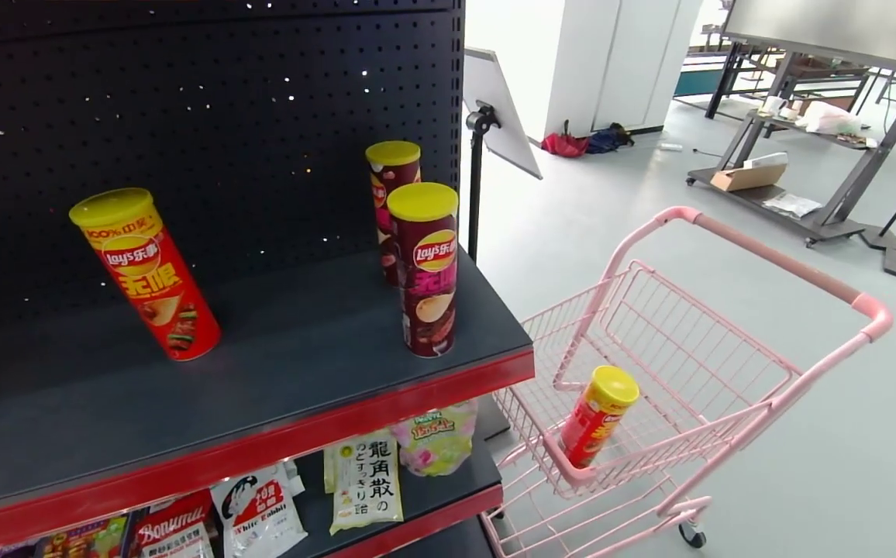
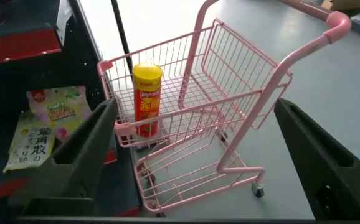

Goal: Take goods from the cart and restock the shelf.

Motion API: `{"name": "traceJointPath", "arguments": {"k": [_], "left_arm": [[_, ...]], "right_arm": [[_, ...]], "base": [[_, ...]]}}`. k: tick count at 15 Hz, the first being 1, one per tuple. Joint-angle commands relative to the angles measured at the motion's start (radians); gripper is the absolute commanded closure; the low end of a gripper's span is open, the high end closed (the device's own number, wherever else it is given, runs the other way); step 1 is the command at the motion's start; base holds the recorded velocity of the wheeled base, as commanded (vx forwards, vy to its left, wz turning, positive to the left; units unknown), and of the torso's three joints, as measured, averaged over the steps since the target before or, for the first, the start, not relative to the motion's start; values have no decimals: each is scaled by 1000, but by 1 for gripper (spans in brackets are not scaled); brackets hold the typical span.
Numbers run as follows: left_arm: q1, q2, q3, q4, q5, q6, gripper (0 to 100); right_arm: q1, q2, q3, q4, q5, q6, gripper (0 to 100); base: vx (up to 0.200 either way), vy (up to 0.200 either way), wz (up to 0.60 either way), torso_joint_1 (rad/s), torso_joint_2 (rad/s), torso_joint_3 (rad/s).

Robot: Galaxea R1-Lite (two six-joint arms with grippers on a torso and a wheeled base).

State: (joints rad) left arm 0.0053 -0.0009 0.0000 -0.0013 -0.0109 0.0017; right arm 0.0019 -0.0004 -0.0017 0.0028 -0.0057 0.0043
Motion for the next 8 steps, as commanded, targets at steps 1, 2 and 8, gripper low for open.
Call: {"name": "traceJointPath", "arguments": {"k": [1,2,8], "left_arm": [[1,1,0,0,0,0,0],[1,1,0,0,0,0,0],[1,1,0,0,0,-2,0]], "right_arm": [[1,0,0,0,0,0,0],[1,0,0,0,0,0,0],[1,0,0,0,-2,-3,0]], "base": [[0,0,0,-149,354,198],[0,0,0,-139,354,198],[0,0,0,-145,360,217]]}}
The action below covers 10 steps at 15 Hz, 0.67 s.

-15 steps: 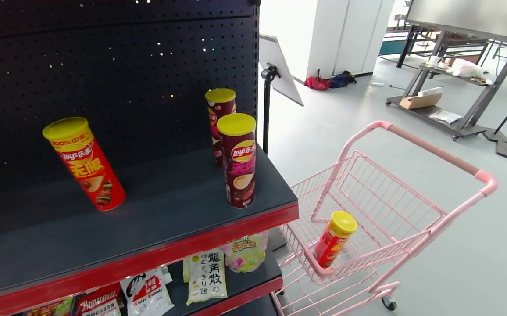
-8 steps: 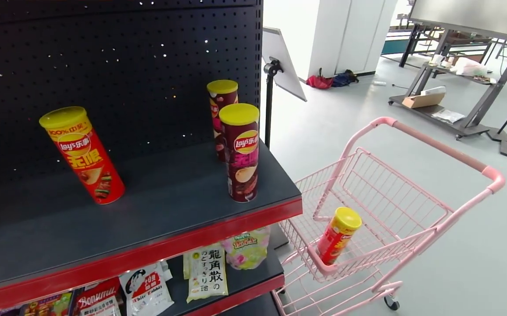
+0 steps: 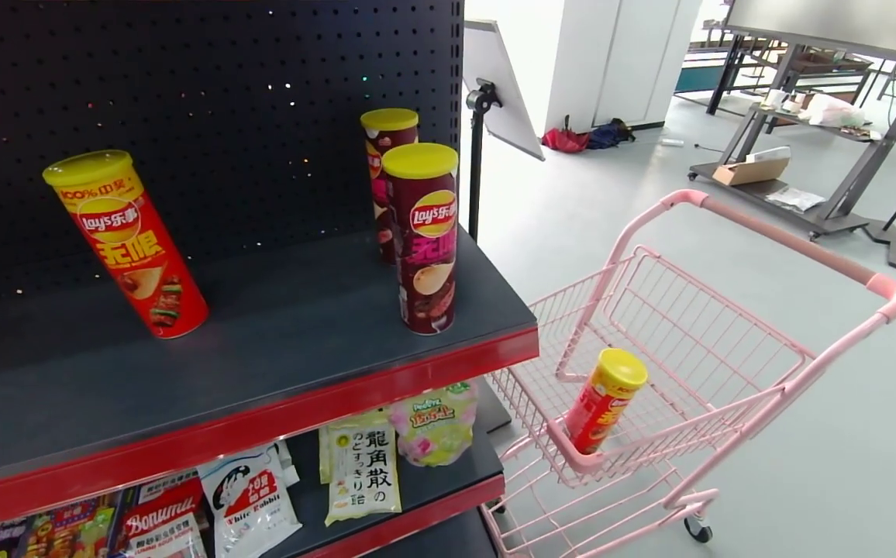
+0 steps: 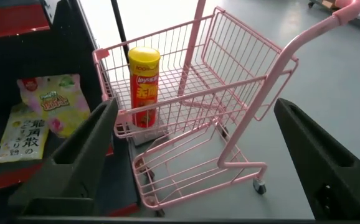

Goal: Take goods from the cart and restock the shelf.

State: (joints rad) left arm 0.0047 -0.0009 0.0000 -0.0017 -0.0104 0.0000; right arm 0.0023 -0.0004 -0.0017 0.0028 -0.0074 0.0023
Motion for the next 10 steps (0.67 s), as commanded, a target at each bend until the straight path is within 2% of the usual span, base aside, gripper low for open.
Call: {"name": "traceJointPath", "arguments": {"k": [1,4,8,10], "left_arm": [[1,1,0,0,0,0,0],[0,1,0,0,3,0,0],[1,1,0,0,3,0,0],[1,1,0,0,3,0,0]], "right_arm": [[1,0,0,0,0,1,0],[1,0,0,0,-5,1,0],[1,0,0,0,-12,2,0],[1,0,0,0,-9,-1,0]], "base": [[0,0,0,-149,378,227],[0,0,0,-159,398,248],[0,0,0,-188,532,340],[0,0,0,-93,288,183]]}}
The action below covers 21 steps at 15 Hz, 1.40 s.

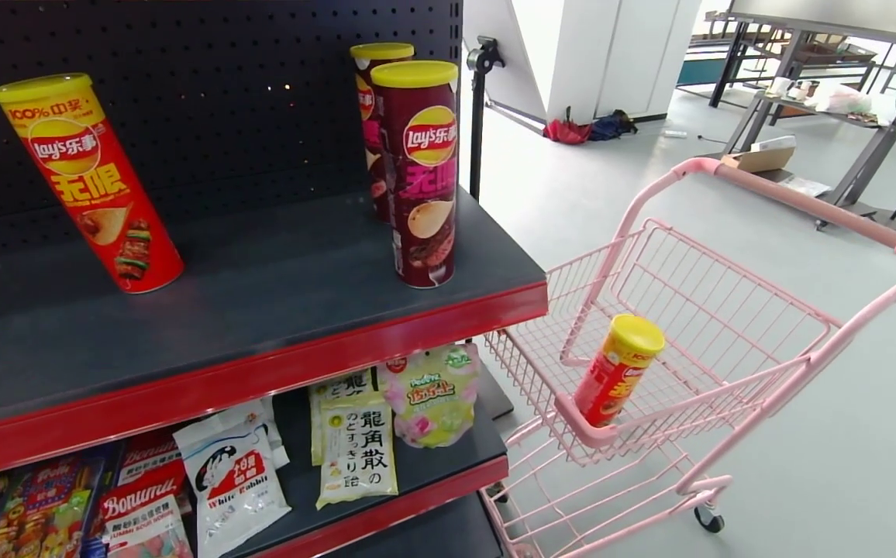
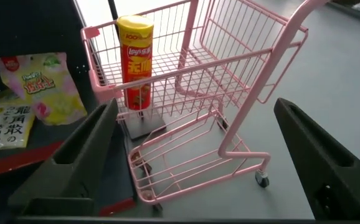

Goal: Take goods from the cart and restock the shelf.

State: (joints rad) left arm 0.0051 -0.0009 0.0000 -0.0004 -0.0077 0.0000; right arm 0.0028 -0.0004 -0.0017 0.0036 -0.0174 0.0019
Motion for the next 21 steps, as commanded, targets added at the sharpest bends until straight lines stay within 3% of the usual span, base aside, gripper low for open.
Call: {"name": "traceJointPath", "arguments": {"k": [1,4,5,6,7,8,9,10,12,17,21], "left_arm": [[-1,1,0,-1,0,2,0],[-1,1,0,-1,0,2,0],[1,1,0,-1,0,3,0],[-1,1,0,-1,0,3,0],[-1,1,0,-1,-2,3,0],[-1,1,0,-1,0,3,0],[-1,1,0,-1,0,3,0],[-1,1,0,-1,0,3,0],[1,1,0,-1,0,3,0],[1,1,0,-1,0,3,0],[1,1,0,-1,0,3,0]], "right_arm": [[0,0,0,-1,2,-2,0],[6,27,-46,3,16,-40,0],[14,211,-193,3,25,-10,0],[14,487,-423,-10,28,130,0],[33,677,-534,-17,59,173,0],[86,803,-521,-67,71,158,0],[137,932,-468,-209,70,179,0],[146,1065,-414,-390,77,182,0],[149,1300,-319,-623,86,181,0],[154,1735,-320,-967,85,184,0],[166,1883,-417,-1015,79,182,0]], "base": [[0,0,0,-36,129,71],[0,0,0,-7,24,17],[0,0,0,0,0,0],[0,0,0,0,0,0],[0,0,0,0,0,0],[0,0,0,0,0,0],[0,0,0,0,0,0],[0,0,0,0,0,0],[0,0,0,0,0,0],[0,0,0,0,0,0],[0,0,0,0,0,0]]}}
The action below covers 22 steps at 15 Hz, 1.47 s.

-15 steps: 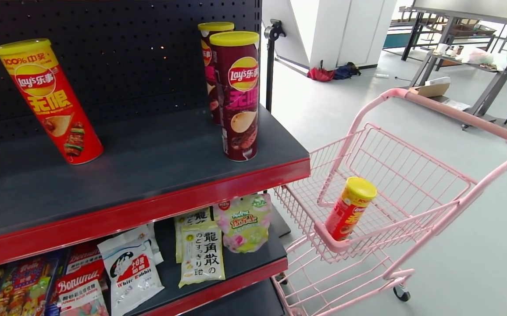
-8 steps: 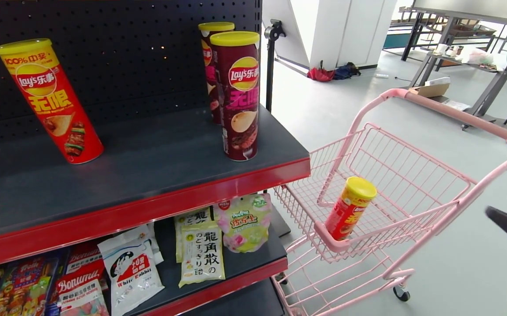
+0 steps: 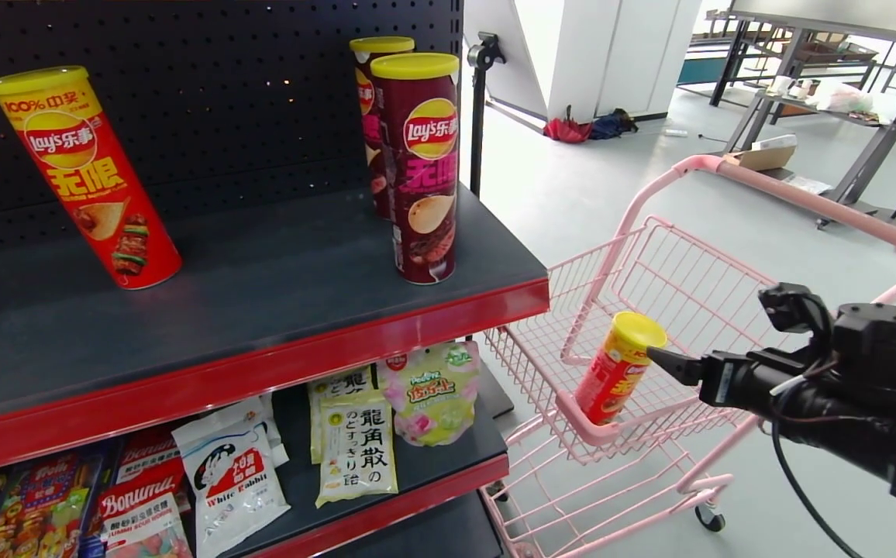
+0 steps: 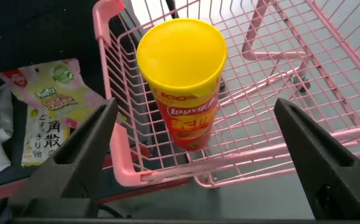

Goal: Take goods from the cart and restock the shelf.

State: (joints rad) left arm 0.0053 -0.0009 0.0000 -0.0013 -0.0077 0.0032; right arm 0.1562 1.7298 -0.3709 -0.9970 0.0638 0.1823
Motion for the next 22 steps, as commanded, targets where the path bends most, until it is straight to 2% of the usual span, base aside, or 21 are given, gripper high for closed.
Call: {"name": "traceJointPath", "arguments": {"k": [1,6,10,13,18,19,22], "left_arm": [[-1,1,0,0,0,1,0],[1,1,0,0,2,1,0],[1,1,0,-2,2,1,0],[1,1,0,0,2,1,0],[1,1,0,-2,2,3,0],[1,1,0,-2,2,3,0],[1,1,0,-2,2,3,0]], "right_arm": [[16,175,-77,-14,-4,2,0],[45,243,-129,-14,-7,6,0],[52,330,-166,-92,-12,8,0],[72,367,-184,-98,-12,11,0],[63,433,-250,-103,-16,12,0],[62,447,-253,-112,-18,12,100],[65,456,-252,-121,-19,14,100]], "base": [[0,0,0,0,0,0],[0,0,0,0,0,0],[0,0,0,0,0,0],[0,0,0,0,0,0],[0,0,0,0,0,0],[0,0,0,0,0,0],[0,0,0,0,0,0]]}}
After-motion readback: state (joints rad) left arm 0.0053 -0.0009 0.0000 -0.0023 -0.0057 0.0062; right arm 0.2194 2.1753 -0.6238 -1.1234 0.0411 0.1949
